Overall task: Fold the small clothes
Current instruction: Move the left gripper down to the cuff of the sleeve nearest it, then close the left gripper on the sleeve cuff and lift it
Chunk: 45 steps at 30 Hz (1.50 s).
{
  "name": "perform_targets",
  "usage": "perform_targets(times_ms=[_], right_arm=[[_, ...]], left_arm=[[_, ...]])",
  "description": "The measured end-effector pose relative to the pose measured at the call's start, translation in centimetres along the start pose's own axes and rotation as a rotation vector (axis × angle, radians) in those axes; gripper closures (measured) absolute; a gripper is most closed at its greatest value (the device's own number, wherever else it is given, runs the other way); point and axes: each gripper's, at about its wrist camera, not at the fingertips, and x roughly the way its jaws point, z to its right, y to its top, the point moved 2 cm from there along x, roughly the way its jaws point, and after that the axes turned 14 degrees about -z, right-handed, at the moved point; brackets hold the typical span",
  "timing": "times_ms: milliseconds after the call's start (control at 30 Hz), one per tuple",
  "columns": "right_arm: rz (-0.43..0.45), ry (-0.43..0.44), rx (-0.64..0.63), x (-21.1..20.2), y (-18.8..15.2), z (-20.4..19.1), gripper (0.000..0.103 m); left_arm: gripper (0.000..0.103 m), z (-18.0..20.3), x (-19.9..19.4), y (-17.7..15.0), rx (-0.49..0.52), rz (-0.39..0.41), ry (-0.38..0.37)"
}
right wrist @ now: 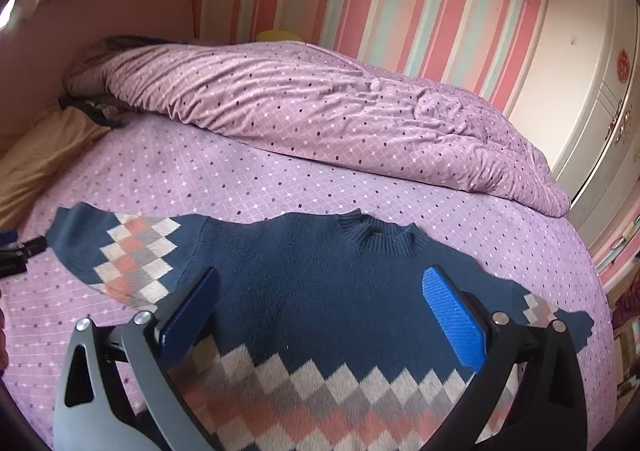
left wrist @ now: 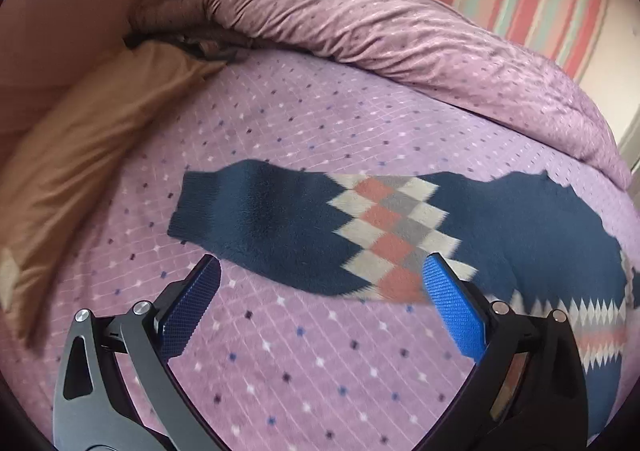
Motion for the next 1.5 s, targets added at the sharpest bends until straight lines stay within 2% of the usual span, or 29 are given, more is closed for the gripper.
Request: perform_targets(times_ms=[167,300,433,567,667,733,833,900,967,1000,1033,1067,1200,1267,1300,1333,1500], right_arm=[[-0.014,-0.041,-0.012,3.7,0.9,-1.4,0.002],[-0.041,-0.052,-0.009,6.2,1.2,-1.8,0.002],[-0.049,-0.071,-0.026,7.9,1.1,-2.3,0.002],[-0.056,-0.095,-0.063,8.9,0.9,-3.2,0.002],[-0.061,-0.106,-0.084,9.1,0.8,-3.7,0.002],[-0.062,-0.112,-0.093,9.2,0.8,-3.9,0.002],[-0.064,-0.116,-0.096,9.1,0.8,-3.8,0.002],[-0.065,-0.119,-0.096,9.1,0.8,-3.8,0.002],[-0.069,-0.115,-0.095,9.1,0.8,-3.6,0.002],[-0.072,-0.114,-0.094,9.1,0.7,-3.4,0.002],[-0.077,-0.115,-0.092,9.2,0.7,-3.3,0.002],[-0.08,-0.118,-0.091,9.3,0.6,-3.1,0.002],[-0.089,-0.12,-0.082,9.4,0.4,-2.5,0.002],[-0.088,-0.123,-0.075,9.4,0.3,-2.1,0.002],[-0.088,-0.124,-0.074,9.3,0.3,-2.0,0.002],[-0.088,-0.125,-0.068,9.2,0.2,-1.6,0.002],[-0.094,-0.133,-0.052,9.2,0.0,-0.3,0.002]], left_arm=[[0.003,-4.0,4.8,0.7,-0.047,-0.054,-0.033],[0.003,-6.8,7.6,0.8,-0.115,-0.053,-0.136],[0.003,-9.0,9.7,0.9,-0.205,-0.056,-0.196],[0.003,-10.6,11.6,1.4,-0.269,-0.069,-0.198],[0.003,-11.8,12.7,1.5,-0.326,-0.079,-0.229],[0.003,-12.4,13.2,2.0,-0.36,-0.057,-0.261],[0.004,-12.7,13.7,2.6,-0.377,-0.036,-0.261],[0.007,-12.6,14.0,3.2,-0.376,-0.028,-0.23],[0.021,-12.3,14.1,3.4,-0.366,-0.03,-0.165],[0.024,-11.8,13.9,3.4,-0.351,-0.028,-0.114],[0.032,-11.8,13.8,3.4,-0.339,-0.021,-0.099],[0.045,-11.5,13.6,3.4,-0.311,-0.014,-0.078],[0.063,-11.7,13.3,3.8,-0.283,-0.011,-0.081],[0.08,-11.8,13.1,4.1,-0.285,-0.007,-0.107],[0.083,-11.7,12.9,4.2,-0.283,-0.001,-0.109],[0.1,-11.5,12.6,4.4,-0.277,0.007,-0.099],[0.099,-11.8,13.0,4.5,-0.304,-0.009,-0.124]])
